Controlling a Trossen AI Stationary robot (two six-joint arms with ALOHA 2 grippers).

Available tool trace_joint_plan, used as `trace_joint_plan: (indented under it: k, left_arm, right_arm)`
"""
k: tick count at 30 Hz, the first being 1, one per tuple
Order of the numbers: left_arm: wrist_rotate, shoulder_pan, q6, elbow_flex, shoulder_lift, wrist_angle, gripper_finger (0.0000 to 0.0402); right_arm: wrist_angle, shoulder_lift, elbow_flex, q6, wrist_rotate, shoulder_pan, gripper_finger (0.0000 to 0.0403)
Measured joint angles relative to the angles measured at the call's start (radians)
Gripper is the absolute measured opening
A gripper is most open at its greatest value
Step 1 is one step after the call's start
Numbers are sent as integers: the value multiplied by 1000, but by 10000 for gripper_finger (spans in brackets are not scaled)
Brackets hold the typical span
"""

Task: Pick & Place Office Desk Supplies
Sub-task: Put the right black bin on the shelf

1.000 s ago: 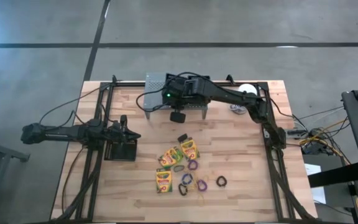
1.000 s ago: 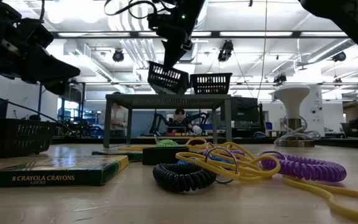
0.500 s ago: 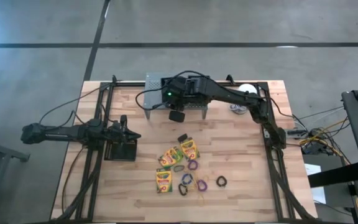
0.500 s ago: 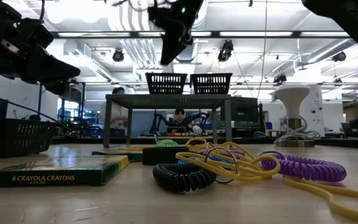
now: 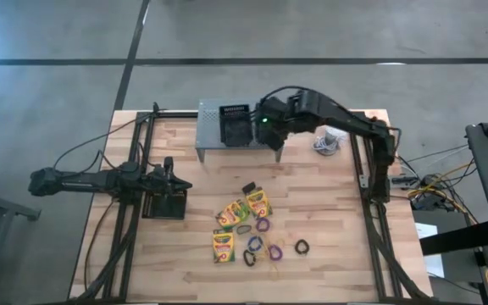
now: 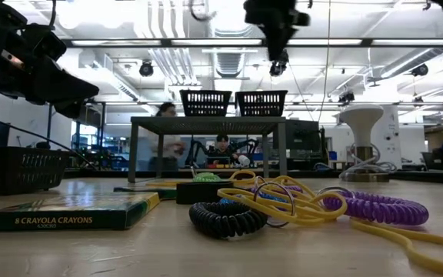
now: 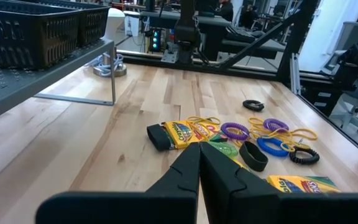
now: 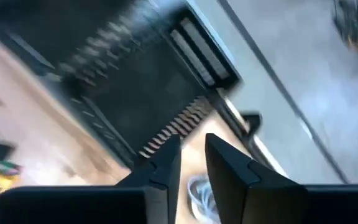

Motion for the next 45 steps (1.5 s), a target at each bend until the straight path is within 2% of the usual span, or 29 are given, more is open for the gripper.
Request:
trace_joint_plan:
  k: [6,10,14,20,27,37,45]
  left_arm:
    - [0,0,0,0,0,1,14]
    - [0,0,0,0,0,3,14]
    - [0,0,0,0,0,3,14]
    - [0,0,0,0,0,3,14]
    - [0,0,-15,0,0,3,14]
    - [0,0,-18,0,0,3,14]
    - [0,0,-18,0,0,2,14]
  right_arm:
    - [127,-112,-264,68,-11,-79,38]
    - [305,-166,-407,34,-104,-122,32]
    - [425,-195,-487,25,-184,-145,31]
    - [432,-209,-514,34,-186,-147,31]
    - [406,-228,-532,129,-130,-149,31]
    - [431,-195,-548,104,-136,-148,31]
    - [439,-236,-547,106,-126,-131,31]
